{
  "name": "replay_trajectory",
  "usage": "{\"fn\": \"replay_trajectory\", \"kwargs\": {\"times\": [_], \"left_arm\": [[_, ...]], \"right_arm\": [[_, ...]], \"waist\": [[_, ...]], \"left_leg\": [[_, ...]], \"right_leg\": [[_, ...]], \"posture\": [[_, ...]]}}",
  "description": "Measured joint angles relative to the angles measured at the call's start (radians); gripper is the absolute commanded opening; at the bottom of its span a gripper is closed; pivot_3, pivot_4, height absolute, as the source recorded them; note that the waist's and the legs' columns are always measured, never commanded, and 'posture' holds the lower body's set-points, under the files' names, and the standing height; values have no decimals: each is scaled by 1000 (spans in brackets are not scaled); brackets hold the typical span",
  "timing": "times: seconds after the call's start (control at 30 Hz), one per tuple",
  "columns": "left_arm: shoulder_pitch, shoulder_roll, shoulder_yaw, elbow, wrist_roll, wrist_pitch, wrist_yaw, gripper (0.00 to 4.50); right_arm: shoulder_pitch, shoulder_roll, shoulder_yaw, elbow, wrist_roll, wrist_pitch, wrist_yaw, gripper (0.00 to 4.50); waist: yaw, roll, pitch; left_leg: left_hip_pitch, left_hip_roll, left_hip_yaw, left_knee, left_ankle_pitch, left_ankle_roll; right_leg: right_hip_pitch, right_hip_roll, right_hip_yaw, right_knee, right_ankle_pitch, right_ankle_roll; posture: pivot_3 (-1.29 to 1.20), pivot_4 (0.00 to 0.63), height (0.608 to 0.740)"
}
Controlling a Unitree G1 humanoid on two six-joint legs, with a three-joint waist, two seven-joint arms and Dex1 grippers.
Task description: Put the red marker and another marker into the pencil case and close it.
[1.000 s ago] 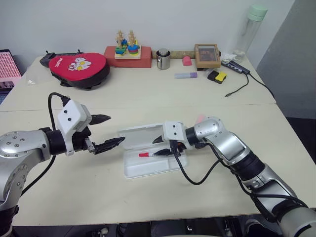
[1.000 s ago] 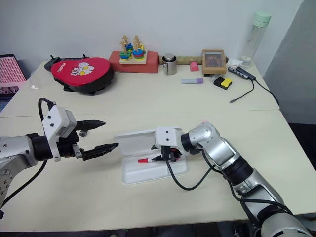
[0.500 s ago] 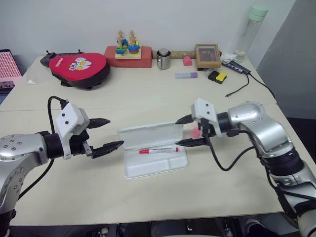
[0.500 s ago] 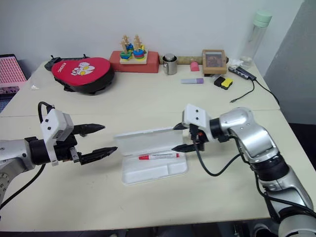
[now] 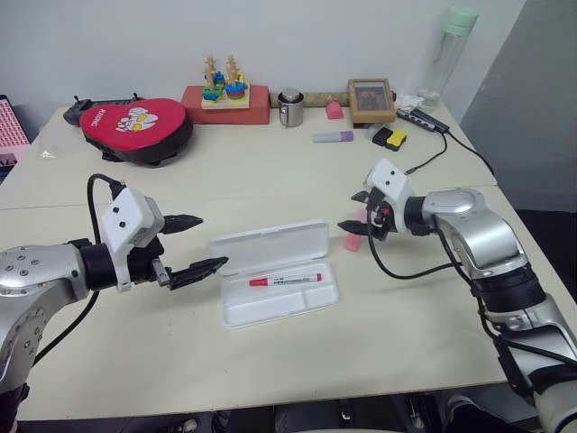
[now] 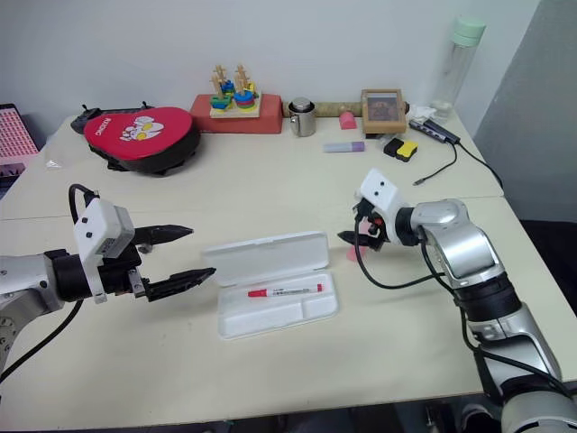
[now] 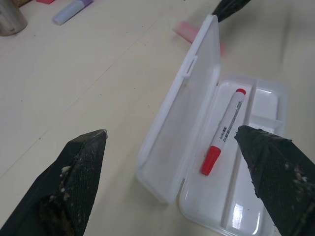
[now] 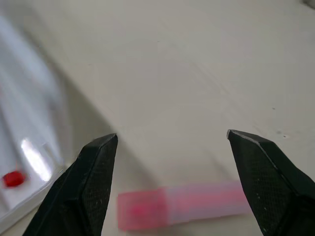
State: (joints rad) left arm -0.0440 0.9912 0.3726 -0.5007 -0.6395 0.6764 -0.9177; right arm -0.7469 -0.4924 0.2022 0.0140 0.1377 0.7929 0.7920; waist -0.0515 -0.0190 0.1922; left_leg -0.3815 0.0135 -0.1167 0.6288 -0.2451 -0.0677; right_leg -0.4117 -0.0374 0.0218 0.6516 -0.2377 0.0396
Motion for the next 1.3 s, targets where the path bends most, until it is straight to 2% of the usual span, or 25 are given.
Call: {"fn": "replay_trajectory", "kwargs": {"times": [0.27,0.43,1.0,1.3], "left_arm": [[24,-10,-1,-13,0,8,14,4500],[33,-15,-6,-23,0,9,22,4500],[29,-18,-35,-23,6,7,34,4500],[29,-21,-35,-23,6,7,37,4500]], "right_arm": [[3,95,-71,-10,-2,182,-215,3715],[30,121,-83,-30,-4,226,-295,3715],[91,184,-66,18,-39,180,-404,3715],[70,251,-142,52,-12,264,-446,3715]], "waist": [[-2,0,0],[-3,0,0],[-5,0,0],[-5,-1,-1]], "left_leg": [[0,0,0,0,0,0],[0,0,1,0,0,0],[1,0,2,0,0,0],[4,0,4,0,0,0]], "right_leg": [[0,0,0,0,0,0],[0,0,1,0,0,0],[-1,1,3,1,0,0],[0,2,6,6,-3,4]], "posture": [[0,150,740],[0,150,740],[0,150,740],[0,150,740]]}}
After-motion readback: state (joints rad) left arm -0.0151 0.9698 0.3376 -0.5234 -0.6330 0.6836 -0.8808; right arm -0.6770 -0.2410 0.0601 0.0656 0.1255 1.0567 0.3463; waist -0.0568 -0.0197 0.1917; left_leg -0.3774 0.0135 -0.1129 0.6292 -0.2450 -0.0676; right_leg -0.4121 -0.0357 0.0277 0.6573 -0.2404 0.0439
